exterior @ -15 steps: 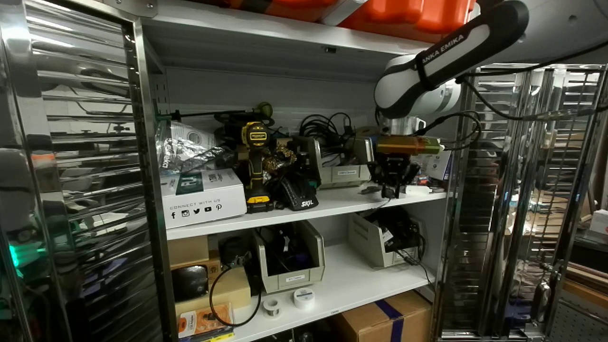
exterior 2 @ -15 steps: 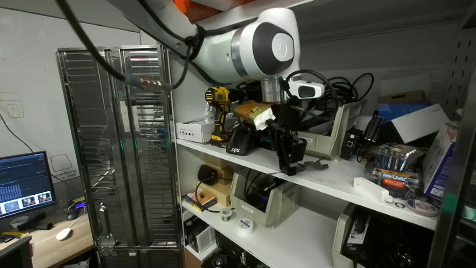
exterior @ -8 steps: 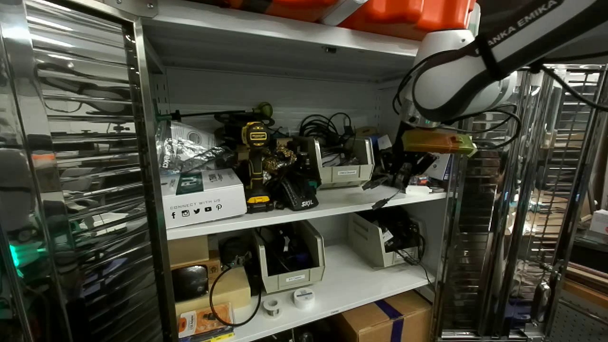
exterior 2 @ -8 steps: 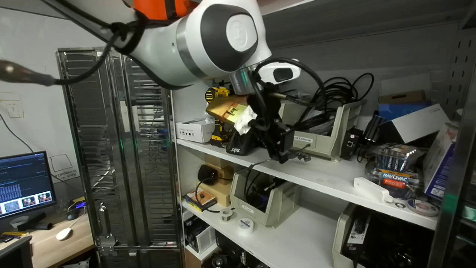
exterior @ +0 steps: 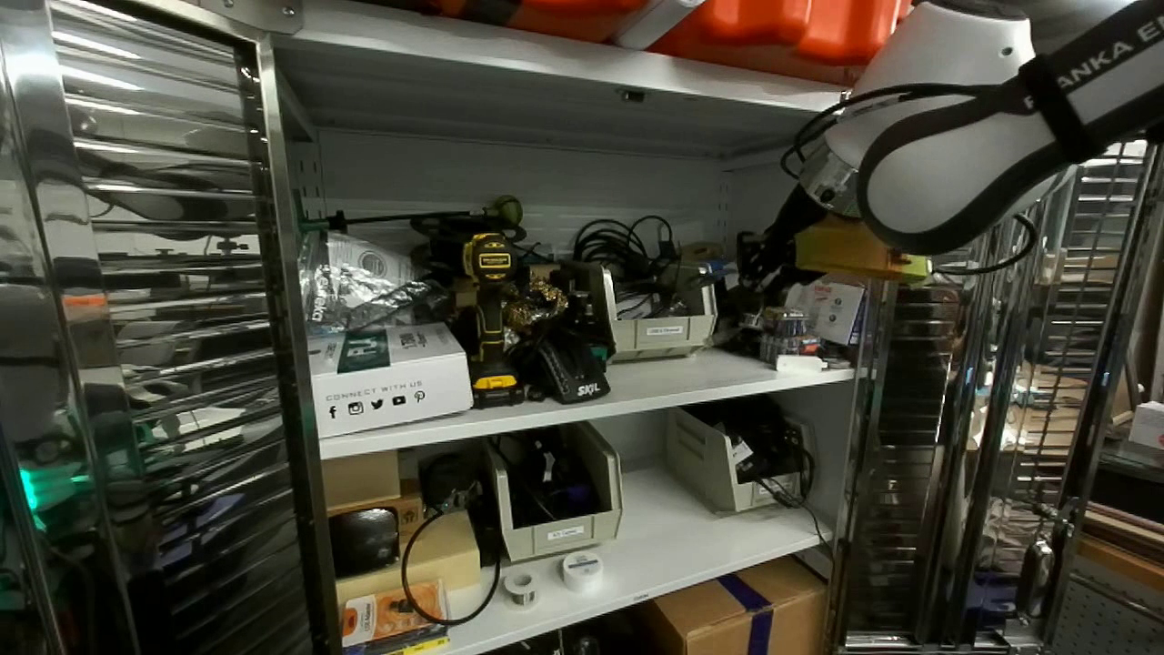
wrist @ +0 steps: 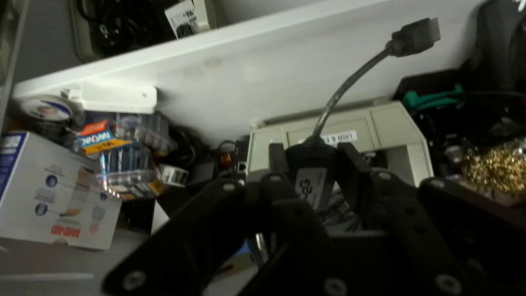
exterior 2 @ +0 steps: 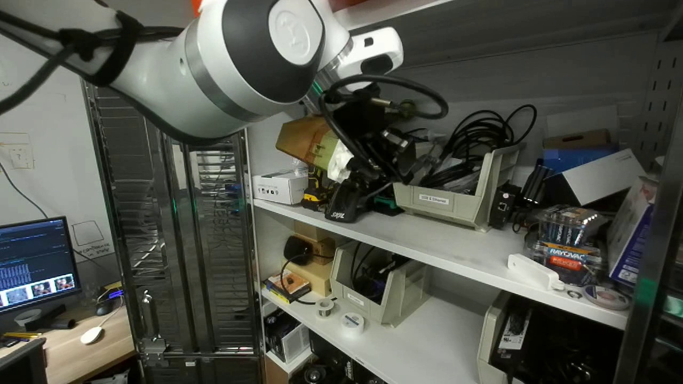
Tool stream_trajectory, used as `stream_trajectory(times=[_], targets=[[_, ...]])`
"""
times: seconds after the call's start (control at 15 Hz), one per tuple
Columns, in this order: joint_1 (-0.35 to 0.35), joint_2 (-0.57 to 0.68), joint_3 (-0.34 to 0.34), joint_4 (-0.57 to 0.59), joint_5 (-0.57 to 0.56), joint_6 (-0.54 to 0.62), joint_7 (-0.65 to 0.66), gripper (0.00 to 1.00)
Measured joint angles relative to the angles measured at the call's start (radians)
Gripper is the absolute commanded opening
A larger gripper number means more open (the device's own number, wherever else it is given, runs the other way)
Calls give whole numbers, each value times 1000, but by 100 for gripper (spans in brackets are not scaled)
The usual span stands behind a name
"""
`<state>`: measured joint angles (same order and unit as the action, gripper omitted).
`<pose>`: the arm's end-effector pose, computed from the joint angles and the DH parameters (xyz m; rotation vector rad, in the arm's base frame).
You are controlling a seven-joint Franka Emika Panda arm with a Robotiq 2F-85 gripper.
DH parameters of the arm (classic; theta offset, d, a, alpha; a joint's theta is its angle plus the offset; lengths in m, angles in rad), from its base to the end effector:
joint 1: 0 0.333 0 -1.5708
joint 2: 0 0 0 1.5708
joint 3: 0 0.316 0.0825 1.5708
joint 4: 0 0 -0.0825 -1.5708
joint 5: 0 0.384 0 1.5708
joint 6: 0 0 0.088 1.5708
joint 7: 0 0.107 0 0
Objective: Put the multi USB charging cable in the gray box
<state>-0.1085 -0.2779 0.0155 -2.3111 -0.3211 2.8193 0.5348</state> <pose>0.5092 -0.0312 0.5464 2.8035 -0.5151 1.2150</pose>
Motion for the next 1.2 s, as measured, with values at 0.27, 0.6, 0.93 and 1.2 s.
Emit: stream_trajectory(times=[0.27, 0.6, 0.93, 1.2], targets=[[-99, 34, 45, 40, -121, 168, 188, 10], [-385, 189, 201, 248, -460, 274, 571, 10], [-468, 335, 258, 523, -840, 213, 964, 10], [-368, 481, 286, 620, -1057, 123, 1210, 11]])
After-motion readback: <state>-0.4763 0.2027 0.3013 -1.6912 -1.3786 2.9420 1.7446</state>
